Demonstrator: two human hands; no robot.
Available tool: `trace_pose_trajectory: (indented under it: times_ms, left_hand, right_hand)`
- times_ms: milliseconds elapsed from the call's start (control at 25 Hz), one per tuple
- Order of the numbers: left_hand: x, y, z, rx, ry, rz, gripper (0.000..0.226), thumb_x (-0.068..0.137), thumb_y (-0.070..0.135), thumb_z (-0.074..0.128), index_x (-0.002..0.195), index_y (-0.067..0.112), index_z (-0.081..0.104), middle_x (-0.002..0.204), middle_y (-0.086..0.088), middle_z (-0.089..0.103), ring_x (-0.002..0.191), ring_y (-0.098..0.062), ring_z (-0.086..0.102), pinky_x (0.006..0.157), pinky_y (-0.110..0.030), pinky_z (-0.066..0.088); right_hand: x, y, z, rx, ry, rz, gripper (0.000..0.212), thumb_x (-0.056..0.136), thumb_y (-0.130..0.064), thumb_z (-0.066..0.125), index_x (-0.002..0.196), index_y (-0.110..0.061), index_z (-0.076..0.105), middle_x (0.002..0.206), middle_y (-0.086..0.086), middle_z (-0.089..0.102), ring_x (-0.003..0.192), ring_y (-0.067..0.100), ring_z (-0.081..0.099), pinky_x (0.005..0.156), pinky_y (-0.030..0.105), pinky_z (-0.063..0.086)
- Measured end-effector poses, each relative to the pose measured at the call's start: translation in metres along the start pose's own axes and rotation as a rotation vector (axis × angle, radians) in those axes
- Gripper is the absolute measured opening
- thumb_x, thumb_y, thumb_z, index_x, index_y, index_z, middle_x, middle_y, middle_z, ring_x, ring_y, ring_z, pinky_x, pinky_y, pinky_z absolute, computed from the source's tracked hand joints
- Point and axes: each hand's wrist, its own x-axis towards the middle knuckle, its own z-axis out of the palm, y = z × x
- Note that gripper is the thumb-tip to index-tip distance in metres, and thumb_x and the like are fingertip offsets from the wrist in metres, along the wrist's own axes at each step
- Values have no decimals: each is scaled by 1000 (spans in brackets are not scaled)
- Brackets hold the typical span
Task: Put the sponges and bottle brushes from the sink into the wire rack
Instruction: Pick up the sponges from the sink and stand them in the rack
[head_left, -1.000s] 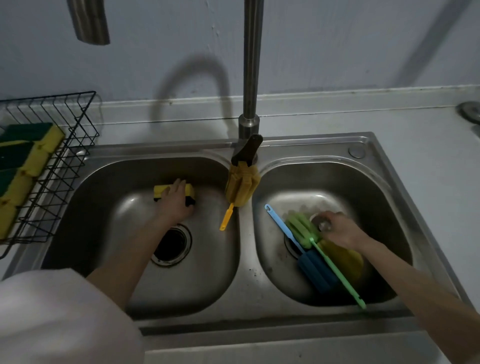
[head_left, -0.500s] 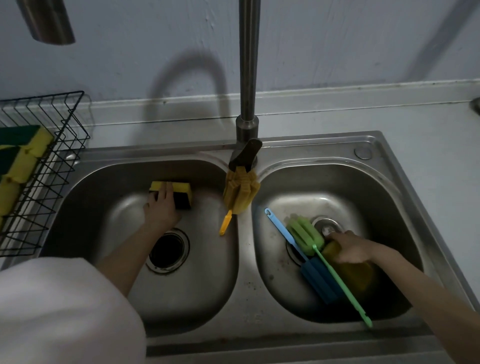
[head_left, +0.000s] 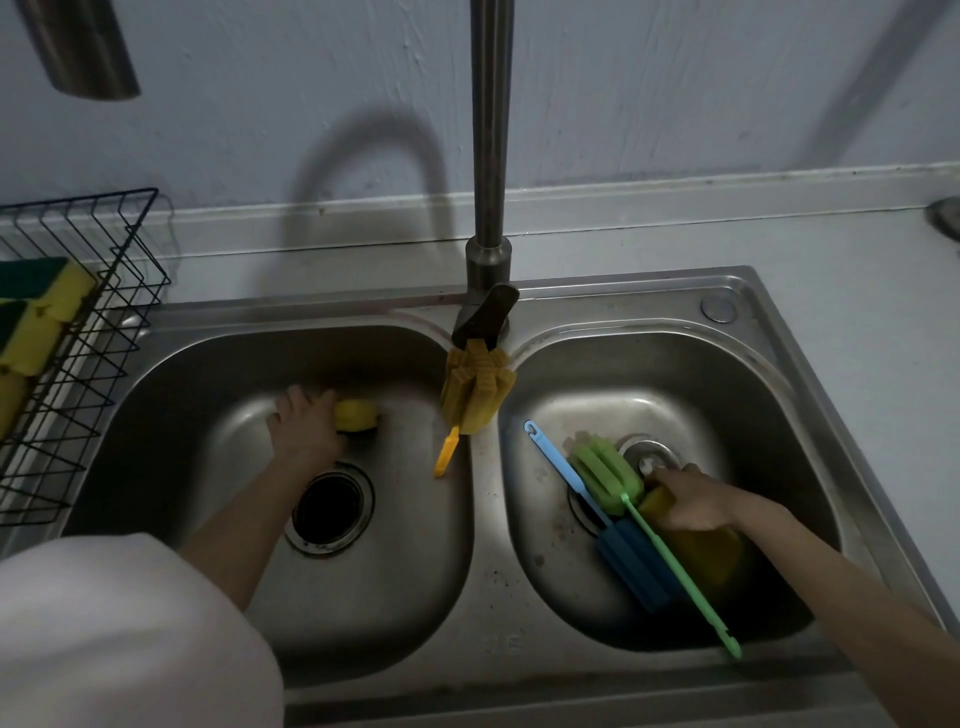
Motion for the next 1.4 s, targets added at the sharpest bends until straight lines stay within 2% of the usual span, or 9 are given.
trace_pose_trajectory:
  times_ms: [80, 200, 360, 520, 760, 1000, 1240, 1320, 1400]
  left_hand:
    - [-2, 0, -6, -66, 8, -8, 60, 77, 23, 66, 129, 7, 40, 137, -24, 31, 129, -39, 29, 105, -46, 29]
    - [-7, 3, -14, -207, 7, -51, 60, 79, 30, 64, 123, -1, 39, 131, -24, 45, 123, -39, 41, 100, -46, 34]
    - [-22, 2, -31, -325, 52, -54, 61, 80, 34, 61, 124, -1, 38, 128, -24, 48, 118, -38, 47, 96, -46, 40]
    - [-40, -2, -50, -405, 123, -19, 60, 81, 29, 62, 126, -2, 38, 128, -26, 47, 117, -39, 48, 94, -44, 43]
    - [-75, -11, -66, -546, 109, 37, 58, 84, 30, 58, 130, 2, 35, 129, -24, 50, 116, -38, 51, 95, -45, 47]
    - [-109, -27, -83, -652, 166, 69, 55, 86, 39, 54, 125, 3, 41, 121, -21, 56, 109, -35, 55, 91, -43, 49]
    - [-137, -51, -97, -692, 190, 102, 49, 89, 40, 48, 122, 4, 43, 101, -8, 53, 88, -18, 47, 65, -23, 38]
    - [-145, -67, -103, -711, 239, 114, 40, 89, 40, 48, 114, 8, 47, 87, 1, 51, 87, -19, 50, 53, -17, 32]
    - [-151, -87, -110, -741, 277, 115, 34, 89, 41, 48, 107, 12, 49, 81, 3, 51, 88, -21, 51, 55, -15, 31]
  right_hand:
    - [-3, -2, -2, -4, -1, -2, 71, 84, -24, 57, 144, -17, 20, 148, 21, 21, 133, 35, 33, 106, 34, 35]
    - [-8, -6, -6, -33, 5, 4, 75, 82, -25, 58, 145, -19, 16, 148, 20, 18, 133, 36, 32, 106, 36, 36]
    - [-22, -11, -18, -35, 28, 14, 75, 80, -26, 62, 143, -21, 21, 143, 18, 22, 126, 37, 36, 103, 40, 38]
    - [-39, -18, -29, -105, 141, 30, 74, 78, -30, 64, 140, -22, 25, 141, 20, 26, 129, 37, 32, 106, 42, 38]
    - [-79, -46, -42, -103, 357, -34, 65, 81, -41, 59, 138, -24, 31, 137, 19, 33, 128, 38, 34, 109, 48, 34]
    - [-129, -93, -50, -39, 511, -240, 58, 81, -43, 60, 130, -19, 39, 128, 18, 43, 119, 34, 42, 99, 41, 41]
    - [-165, -149, -45, 126, 434, -491, 51, 83, -41, 60, 123, -14, 43, 115, 6, 53, 101, 20, 51, 85, 32, 45]
    - [-173, -174, -40, 183, 405, -565, 50, 84, -41, 58, 125, -17, 43, 116, 4, 52, 105, 21, 52, 86, 32, 45]
    - [-178, -199, -34, 227, 364, -640, 51, 84, -42, 57, 128, -22, 42, 119, 1, 51, 112, 21, 51, 94, 33, 44]
